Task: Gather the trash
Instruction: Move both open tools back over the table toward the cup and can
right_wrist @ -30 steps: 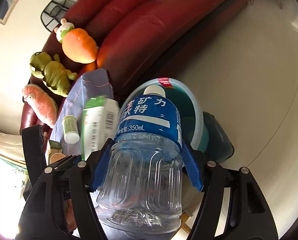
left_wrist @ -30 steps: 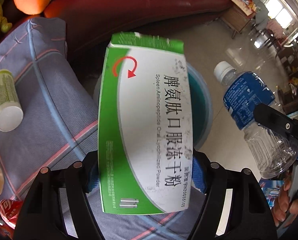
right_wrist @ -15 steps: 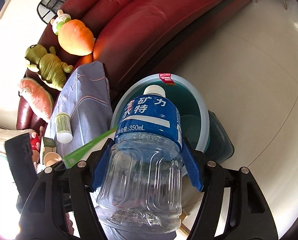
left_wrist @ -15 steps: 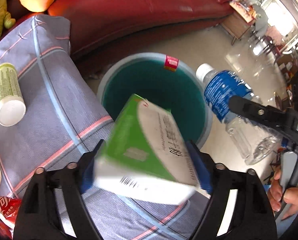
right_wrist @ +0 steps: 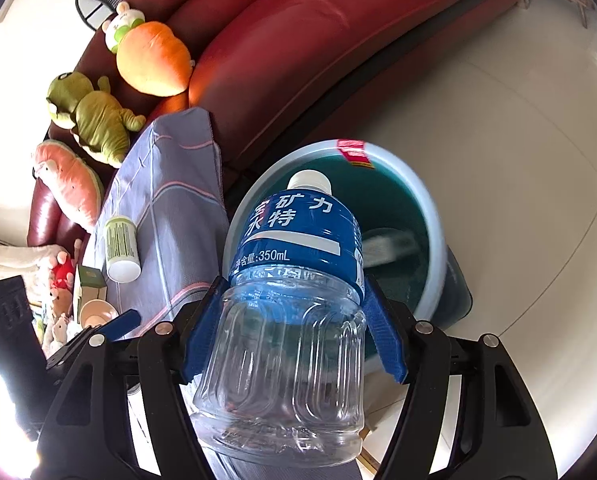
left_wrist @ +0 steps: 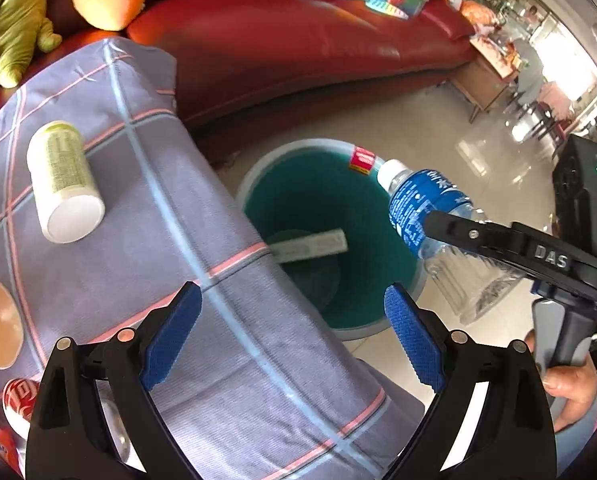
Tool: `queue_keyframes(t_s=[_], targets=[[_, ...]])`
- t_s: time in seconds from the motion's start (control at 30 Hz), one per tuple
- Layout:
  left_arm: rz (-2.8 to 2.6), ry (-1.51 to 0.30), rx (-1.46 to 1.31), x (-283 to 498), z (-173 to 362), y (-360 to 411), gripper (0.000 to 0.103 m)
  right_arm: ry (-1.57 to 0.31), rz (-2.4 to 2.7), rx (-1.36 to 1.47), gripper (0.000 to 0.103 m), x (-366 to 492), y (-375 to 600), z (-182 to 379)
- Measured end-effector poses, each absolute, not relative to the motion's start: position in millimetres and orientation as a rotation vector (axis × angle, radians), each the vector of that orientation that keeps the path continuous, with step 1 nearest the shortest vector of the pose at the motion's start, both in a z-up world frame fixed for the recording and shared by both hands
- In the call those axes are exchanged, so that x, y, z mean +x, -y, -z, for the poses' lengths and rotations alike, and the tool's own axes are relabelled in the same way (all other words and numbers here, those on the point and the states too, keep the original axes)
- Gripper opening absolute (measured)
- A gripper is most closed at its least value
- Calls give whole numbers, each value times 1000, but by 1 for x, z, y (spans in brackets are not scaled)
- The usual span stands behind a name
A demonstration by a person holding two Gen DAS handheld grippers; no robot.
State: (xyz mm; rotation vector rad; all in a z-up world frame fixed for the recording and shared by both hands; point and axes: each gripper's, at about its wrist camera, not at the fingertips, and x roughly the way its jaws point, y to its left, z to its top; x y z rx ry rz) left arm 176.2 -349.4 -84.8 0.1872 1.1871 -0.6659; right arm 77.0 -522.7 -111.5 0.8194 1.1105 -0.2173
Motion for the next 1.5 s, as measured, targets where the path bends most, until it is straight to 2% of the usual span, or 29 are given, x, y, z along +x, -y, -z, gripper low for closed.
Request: queue_keyframes(t_s=[0.37,0.87,1.3,1.5], targets=[[612,-1177,86,178,71,305,93,-1159,201,744,72,103,497,114],[606,-1109,65,152,38,249,93,-1149,201,654,81,87,453,73],[494,-1078,13,146,33,138,93,-1176,84,501,83,109,357,42],[454,-1065,14,149,40,79,93,-1197,-45,320,83,130,295,31]])
